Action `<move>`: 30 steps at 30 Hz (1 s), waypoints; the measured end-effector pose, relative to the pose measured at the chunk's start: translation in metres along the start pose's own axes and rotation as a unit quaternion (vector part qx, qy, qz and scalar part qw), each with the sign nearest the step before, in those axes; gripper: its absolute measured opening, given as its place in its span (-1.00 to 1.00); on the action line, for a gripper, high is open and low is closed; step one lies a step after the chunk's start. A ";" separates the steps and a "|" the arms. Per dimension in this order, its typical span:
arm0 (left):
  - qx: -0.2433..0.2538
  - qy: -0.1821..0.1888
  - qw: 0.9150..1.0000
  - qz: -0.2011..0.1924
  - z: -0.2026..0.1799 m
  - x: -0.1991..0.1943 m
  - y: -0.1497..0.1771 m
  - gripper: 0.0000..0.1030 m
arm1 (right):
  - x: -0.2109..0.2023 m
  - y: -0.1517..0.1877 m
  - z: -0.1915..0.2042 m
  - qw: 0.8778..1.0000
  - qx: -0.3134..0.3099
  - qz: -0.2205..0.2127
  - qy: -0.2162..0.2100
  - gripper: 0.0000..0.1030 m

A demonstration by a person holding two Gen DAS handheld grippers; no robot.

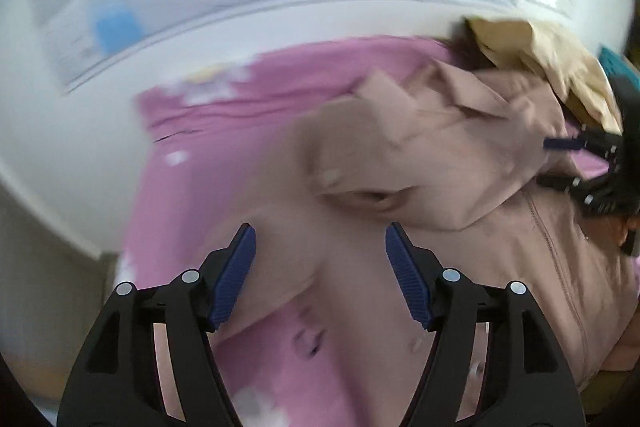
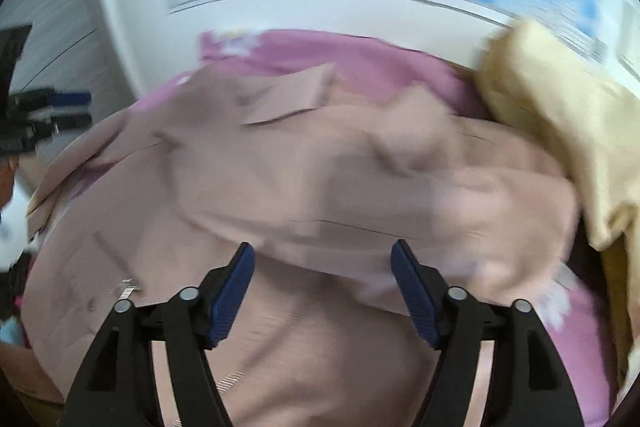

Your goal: Fold large clothes

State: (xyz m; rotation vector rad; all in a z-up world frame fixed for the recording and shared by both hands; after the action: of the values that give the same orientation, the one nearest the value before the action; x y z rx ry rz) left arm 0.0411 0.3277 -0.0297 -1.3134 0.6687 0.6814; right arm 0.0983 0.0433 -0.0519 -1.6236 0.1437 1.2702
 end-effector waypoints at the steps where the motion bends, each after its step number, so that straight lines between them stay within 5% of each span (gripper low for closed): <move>1: 0.022 -0.011 1.000 0.002 -0.011 0.016 -0.006 0.43 | -0.002 0.003 -0.005 1.000 -0.001 0.003 0.011 0.38; 5: 0.024 0.002 0.999 0.040 -0.021 0.068 -0.021 0.30 | 0.000 0.009 0.009 0.999 -0.050 0.010 0.019 0.38; 7: 0.000 0.026 0.997 0.066 -0.014 0.090 -0.027 -0.26 | 0.006 0.011 0.031 0.995 -0.102 0.006 0.022 0.38; 10: -0.050 0.069 0.992 0.096 -0.006 0.102 -0.029 -0.71 | 0.027 0.007 0.064 0.985 -0.169 0.005 0.024 0.35; 12: -0.066 0.083 0.989 0.101 -0.003 0.098 -0.032 -0.75 | 0.042 0.001 0.077 0.982 -0.189 0.012 0.023 0.15; 13: -0.074 0.095 0.987 0.103 -0.002 0.091 -0.034 -0.78 | 0.051 -0.002 0.082 0.980 -0.199 0.016 0.022 -0.16; 14: -0.084 0.116 0.983 0.111 -0.002 0.082 -0.036 -0.78 | 0.058 -0.005 0.084 0.979 -0.201 0.024 0.017 -0.74; 15: -0.091 0.128 0.981 0.116 -0.002 0.078 -0.037 -0.78 | 0.064 -0.010 0.084 0.981 -0.191 0.040 -0.002 -0.99; 16: -0.099 0.143 0.977 0.123 -0.003 0.066 -0.038 -0.78 | 0.063 -0.015 0.081 0.984 -0.174 0.045 -0.019 -0.96; 20: -0.095 0.121 0.983 0.098 0.004 0.016 -0.044 -0.63 | 0.013 -0.032 0.058 0.983 -0.093 0.013 -0.155 -0.96; 22: -0.103 0.111 0.985 0.080 0.012 0.000 -0.045 0.27 | -0.006 -0.034 0.045 0.984 -0.080 -0.001 -0.157 -0.95; 23: -0.098 0.098 0.988 0.062 0.014 -0.008 -0.044 0.55 | -0.006 -0.031 0.041 0.986 -0.086 0.009 -0.139 -0.91; 24: -0.088 0.091 0.991 0.050 0.016 -0.008 -0.044 0.58 | -0.003 -0.027 0.040 0.988 -0.096 0.017 -0.121 -0.87; 26: -0.088 0.082 0.991 0.064 0.018 0.005 -0.038 0.58 | 0.011 -0.014 0.038 0.989 -0.114 0.045 -0.079 -0.19; 30: -0.097 0.080 0.983 0.137 0.016 0.056 -0.012 0.54 | 0.002 0.004 0.021 0.990 -0.079 0.048 -0.107 -0.01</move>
State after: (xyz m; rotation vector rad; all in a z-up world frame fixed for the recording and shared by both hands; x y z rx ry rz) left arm 0.0869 0.3464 -0.0633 -1.4817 0.9441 0.8868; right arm 0.0824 0.0583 -0.0544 -1.6156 -0.0124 1.5537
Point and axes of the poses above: each gripper's, at about its wrist camera, not at the fingertips, and x roughly the way its jaws point, z to its left, y to its underside, the point moved 2 cm from there along x, roughly the way its jaws point, and after that the axes turned 3 degrees about x, right-handed, at the moved point
